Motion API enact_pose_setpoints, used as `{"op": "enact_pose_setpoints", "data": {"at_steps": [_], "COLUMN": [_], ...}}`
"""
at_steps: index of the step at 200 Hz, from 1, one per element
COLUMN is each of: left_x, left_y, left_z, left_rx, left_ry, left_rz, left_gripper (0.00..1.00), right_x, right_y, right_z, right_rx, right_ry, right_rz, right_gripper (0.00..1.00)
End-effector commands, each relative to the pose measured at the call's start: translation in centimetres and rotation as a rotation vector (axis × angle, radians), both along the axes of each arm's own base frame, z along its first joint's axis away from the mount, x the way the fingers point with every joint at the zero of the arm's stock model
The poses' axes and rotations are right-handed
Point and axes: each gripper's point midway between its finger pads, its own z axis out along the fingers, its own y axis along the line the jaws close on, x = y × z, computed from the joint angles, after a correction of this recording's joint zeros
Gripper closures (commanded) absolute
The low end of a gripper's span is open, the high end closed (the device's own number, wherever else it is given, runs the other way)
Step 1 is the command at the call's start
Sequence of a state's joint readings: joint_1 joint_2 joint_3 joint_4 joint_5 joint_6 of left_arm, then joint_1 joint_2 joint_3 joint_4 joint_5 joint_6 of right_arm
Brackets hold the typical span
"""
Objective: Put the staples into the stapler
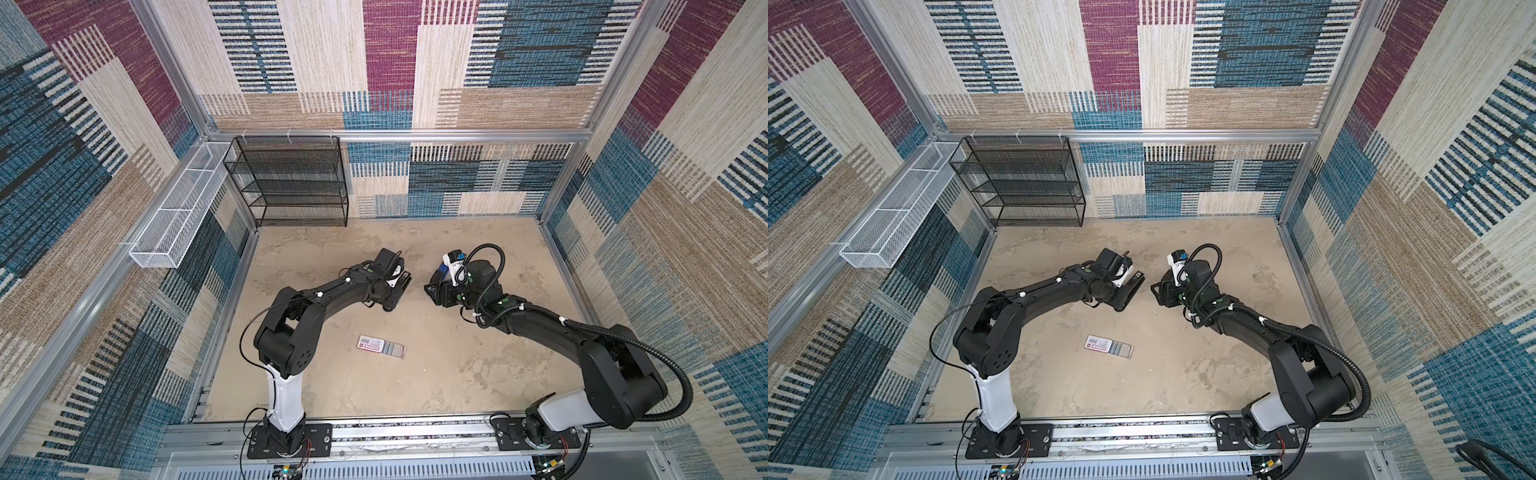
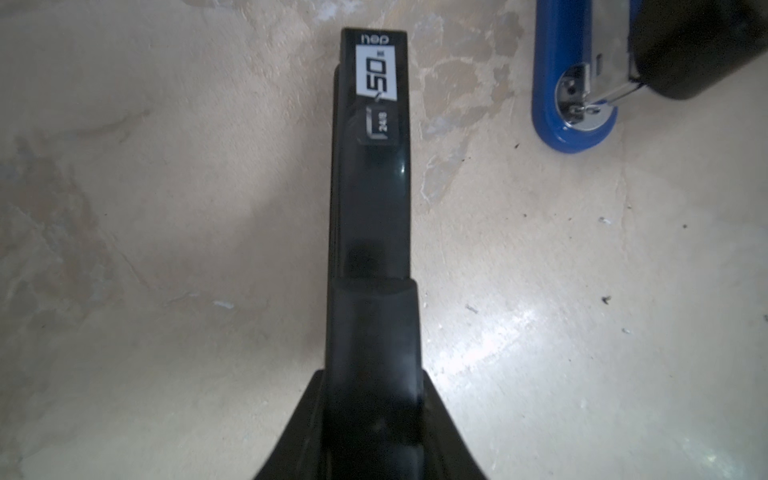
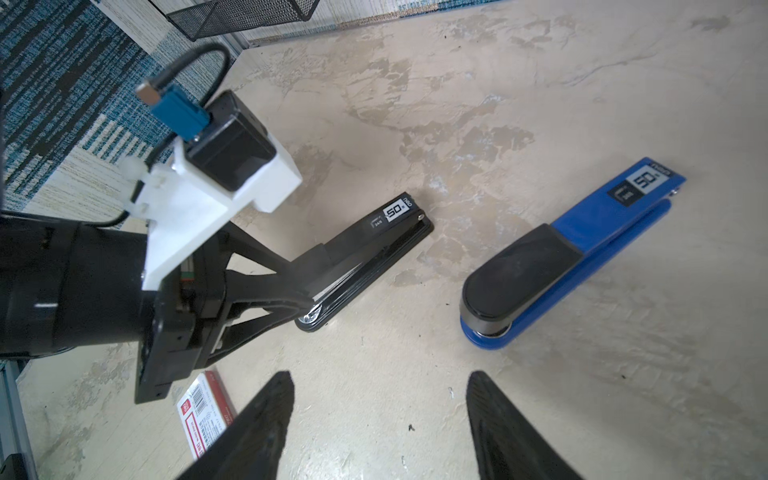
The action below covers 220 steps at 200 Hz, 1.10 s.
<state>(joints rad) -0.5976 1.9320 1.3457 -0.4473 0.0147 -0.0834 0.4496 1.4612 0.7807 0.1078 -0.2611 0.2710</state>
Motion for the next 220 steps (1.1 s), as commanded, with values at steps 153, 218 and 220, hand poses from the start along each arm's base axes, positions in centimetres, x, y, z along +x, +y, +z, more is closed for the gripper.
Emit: {"op": "enact_pose_setpoints", "data": {"at_steps": [153, 218, 220], "left_x": [1.0, 5.2, 5.4], "left_y": [-1.4, -4.3, -4.4], "left_z": [1.3, 1.8, 1.9], "left_rx": [-0.054, -0.084, -0.087], "left_ry": [0.042, 0.025, 0.024], "left_rz": [0.049, 0.070, 0.071], "left_gripper": [0.95, 0.87, 0.85], "right_x": [0.0, -0.7, -0.7], "right_y": [-0.7, -1.6, -1.6], "right_z": [2.4, 2.6, 2.6], "right_rx": [0.033, 0.034, 0.034], "right_ry": [-0.052, -0.056, -0.057], "right_rz": [-0.029, -0.051, -0.051], "right_gripper": [0.30, 0.30, 0.30]}}
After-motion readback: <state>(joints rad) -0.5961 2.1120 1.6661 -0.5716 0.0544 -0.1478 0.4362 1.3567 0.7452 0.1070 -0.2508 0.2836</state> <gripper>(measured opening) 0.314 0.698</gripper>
